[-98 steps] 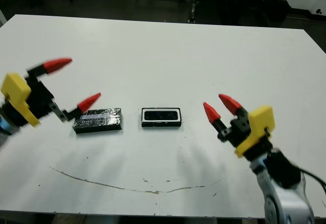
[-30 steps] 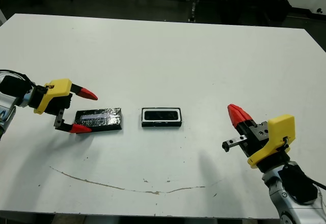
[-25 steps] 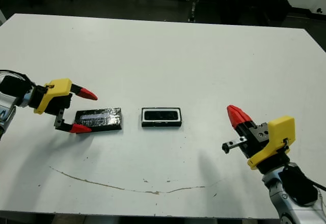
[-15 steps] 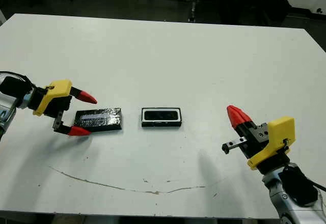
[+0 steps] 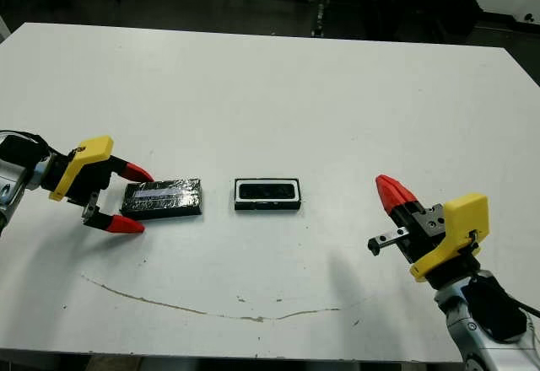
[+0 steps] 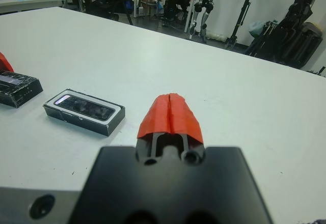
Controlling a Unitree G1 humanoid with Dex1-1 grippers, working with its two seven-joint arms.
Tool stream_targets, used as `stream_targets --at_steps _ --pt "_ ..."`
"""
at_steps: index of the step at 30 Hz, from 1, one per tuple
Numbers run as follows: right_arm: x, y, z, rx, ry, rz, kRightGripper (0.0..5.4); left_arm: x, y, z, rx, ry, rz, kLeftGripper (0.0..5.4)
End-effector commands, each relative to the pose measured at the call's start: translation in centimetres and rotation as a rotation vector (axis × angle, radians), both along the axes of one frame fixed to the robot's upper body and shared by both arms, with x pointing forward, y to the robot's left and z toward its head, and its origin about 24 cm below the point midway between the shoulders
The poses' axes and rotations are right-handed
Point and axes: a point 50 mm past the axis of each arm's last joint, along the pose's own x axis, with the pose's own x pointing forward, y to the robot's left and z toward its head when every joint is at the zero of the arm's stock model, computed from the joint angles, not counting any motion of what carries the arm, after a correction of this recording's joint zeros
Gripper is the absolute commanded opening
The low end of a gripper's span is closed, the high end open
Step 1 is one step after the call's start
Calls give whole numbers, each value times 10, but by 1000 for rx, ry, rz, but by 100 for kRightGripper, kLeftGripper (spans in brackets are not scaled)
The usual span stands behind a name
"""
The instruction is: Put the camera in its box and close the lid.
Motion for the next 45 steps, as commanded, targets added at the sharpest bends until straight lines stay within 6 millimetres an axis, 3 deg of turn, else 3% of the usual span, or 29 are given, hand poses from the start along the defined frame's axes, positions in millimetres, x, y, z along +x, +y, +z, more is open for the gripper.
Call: stream_targets --at_steps 1,8,22,32,37,45 --pt "-1 -3 1 -9 2 -3 1 0 1 -1 30 16 19 540" --pt "-1 -4 1 -14 0 1 0 0 2 -4 -20 41 121 518" --pt "1 -7 4 -15 -1 -15 0 -1 3 -2 -51 79 176 317" --pt "2 -8 4 -11 11 -20 0 0 6 -1 -45 72 123 317" --pt "3 -7 5 -22 15 -18 0 2 7 0 -101 85 175 317" --pt "4 -5 3 -26 3 1 0 10 -2 16 -182 51 239 317"
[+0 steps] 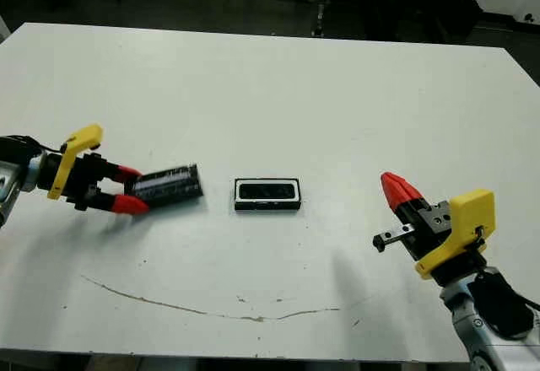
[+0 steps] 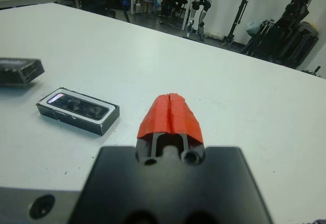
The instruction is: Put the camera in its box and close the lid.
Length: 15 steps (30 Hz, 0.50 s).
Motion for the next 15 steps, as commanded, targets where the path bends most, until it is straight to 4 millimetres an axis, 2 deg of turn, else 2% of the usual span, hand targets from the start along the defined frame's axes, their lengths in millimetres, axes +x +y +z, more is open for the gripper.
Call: stream_targets --at_steps 1,6,15 --pt "2 -1 0 -1 -1 14 0 8 -13 13 -48 -46 -11 317" --pt "3 1 -1 7 -1 24 0 15 -32 15 -115 -81 -36 317" --pt "2 3 -1 10 5 25 0 23 -67 6 -128 -91 -163 317"
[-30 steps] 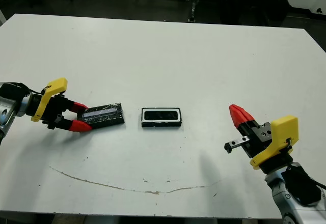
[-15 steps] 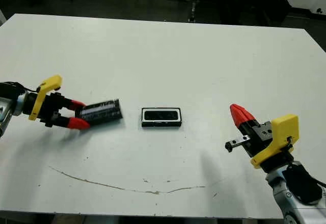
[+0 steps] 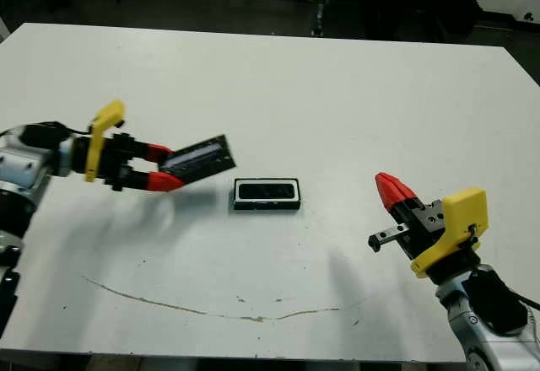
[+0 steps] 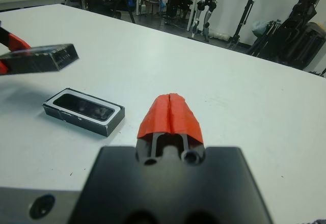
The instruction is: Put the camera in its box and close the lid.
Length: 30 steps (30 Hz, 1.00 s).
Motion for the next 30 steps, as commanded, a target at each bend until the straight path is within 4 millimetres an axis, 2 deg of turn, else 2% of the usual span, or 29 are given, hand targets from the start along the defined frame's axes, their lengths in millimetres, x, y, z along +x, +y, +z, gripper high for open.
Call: stream_targets --at_steps 1,8,19,30 --pt "0 0 0 4 2 5 0 4 -10 -2 15 4 -43 317" --pt "-2 0 0 -11 1 -13 0 4 -23 -11 46 37 -97 317" --pt "-5 -1 -2 -4 8 -12 0 3 -28 -27 101 23 -109 317" --pt "-6 0 -4 6 10 -7 0 2 -43 -33 114 40 -178 317"
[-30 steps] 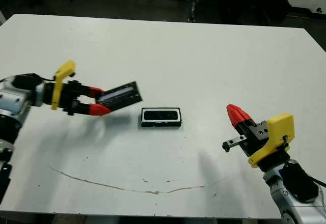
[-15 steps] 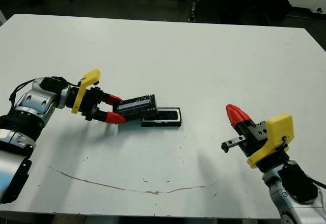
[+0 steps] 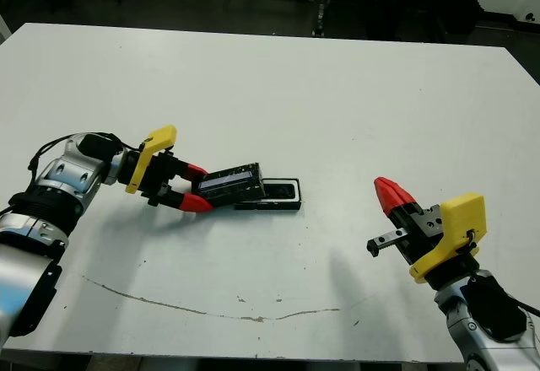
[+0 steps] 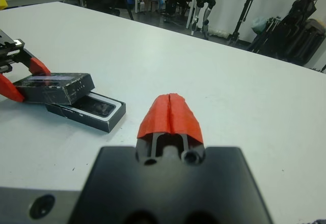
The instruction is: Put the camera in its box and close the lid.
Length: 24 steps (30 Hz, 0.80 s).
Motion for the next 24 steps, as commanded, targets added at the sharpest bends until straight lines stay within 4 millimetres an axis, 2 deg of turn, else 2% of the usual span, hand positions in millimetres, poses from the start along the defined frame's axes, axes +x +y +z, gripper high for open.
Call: stream_targets --at_steps 1,13,19,24 --pt "-1 -1 -2 6 6 -1 0 -1 -9 -5 18 11 -34 317" --pt "-2 -1 -3 10 15 -6 0 -6 -28 -16 27 -6 -98 317" --pt "-3 -1 -4 15 18 -5 0 -4 -33 -20 30 -11 -32 317" --pt "-3 -1 -4 11 18 -6 0 -4 -40 -19 51 -44 -44 317"
